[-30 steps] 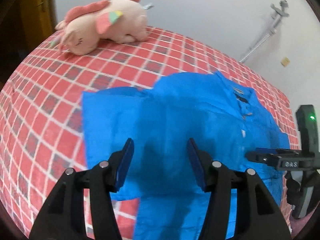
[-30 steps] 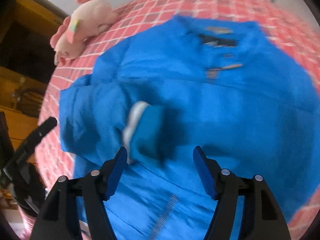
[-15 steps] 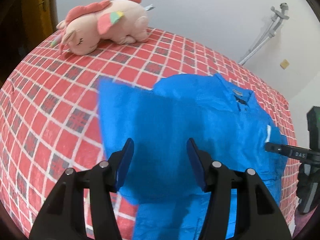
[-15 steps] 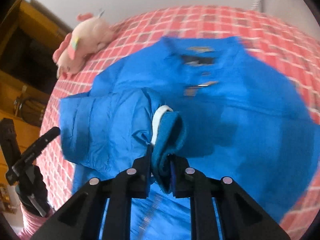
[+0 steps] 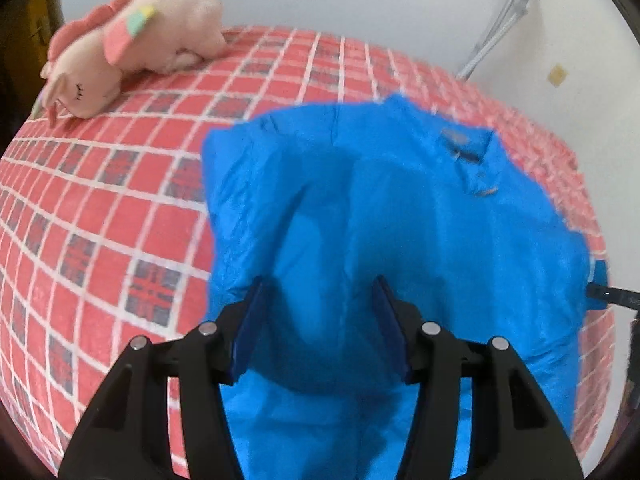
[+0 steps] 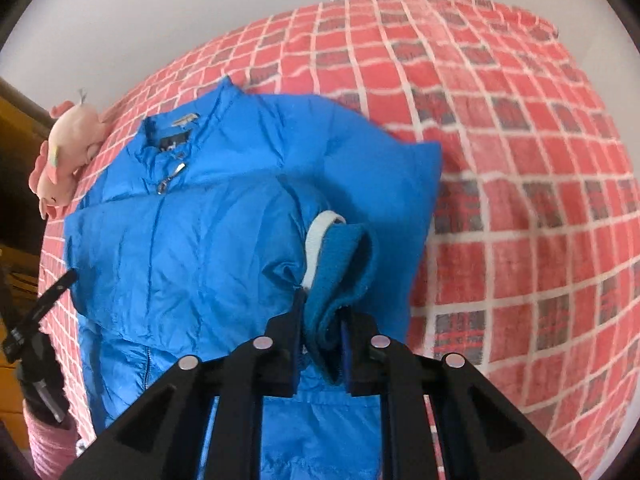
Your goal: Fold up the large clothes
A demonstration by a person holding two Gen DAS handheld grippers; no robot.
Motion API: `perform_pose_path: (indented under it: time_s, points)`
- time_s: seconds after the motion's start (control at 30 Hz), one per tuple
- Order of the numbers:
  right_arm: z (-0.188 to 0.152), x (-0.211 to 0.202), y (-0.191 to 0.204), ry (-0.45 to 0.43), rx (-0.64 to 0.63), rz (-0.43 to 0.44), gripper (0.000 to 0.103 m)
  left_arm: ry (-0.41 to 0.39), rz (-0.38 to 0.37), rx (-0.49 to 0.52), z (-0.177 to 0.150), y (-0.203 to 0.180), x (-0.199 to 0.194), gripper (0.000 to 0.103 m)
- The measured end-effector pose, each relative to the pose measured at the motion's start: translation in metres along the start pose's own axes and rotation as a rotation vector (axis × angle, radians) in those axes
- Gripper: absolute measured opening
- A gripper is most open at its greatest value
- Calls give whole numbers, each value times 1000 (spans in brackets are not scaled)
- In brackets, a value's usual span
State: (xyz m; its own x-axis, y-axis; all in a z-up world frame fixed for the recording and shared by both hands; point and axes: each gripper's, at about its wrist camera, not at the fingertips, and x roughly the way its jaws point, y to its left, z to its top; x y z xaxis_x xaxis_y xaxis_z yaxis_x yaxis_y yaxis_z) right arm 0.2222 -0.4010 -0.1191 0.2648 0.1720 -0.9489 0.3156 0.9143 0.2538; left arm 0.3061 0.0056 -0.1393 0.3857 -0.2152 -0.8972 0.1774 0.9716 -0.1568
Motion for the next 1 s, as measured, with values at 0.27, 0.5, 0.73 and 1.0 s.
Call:
perform_pose_path:
  time_s: [0.27, 0.5, 0.73, 1.0]
  points:
    - [-2, 9, -7, 4, 28, 21, 22, 10, -21, 5, -4, 7, 12, 55]
    - [-4, -52, 10, -182, -22, -94, 45, -55, -20, 35, 10, -12, -27, 65]
    - [19, -6, 66, -118, -120, -58, 45, -34, -1, 145, 28, -70, 1, 65]
    - [30, 43, 55, -62, -93, -71, 42, 25, 6, 123, 38, -60, 47, 67]
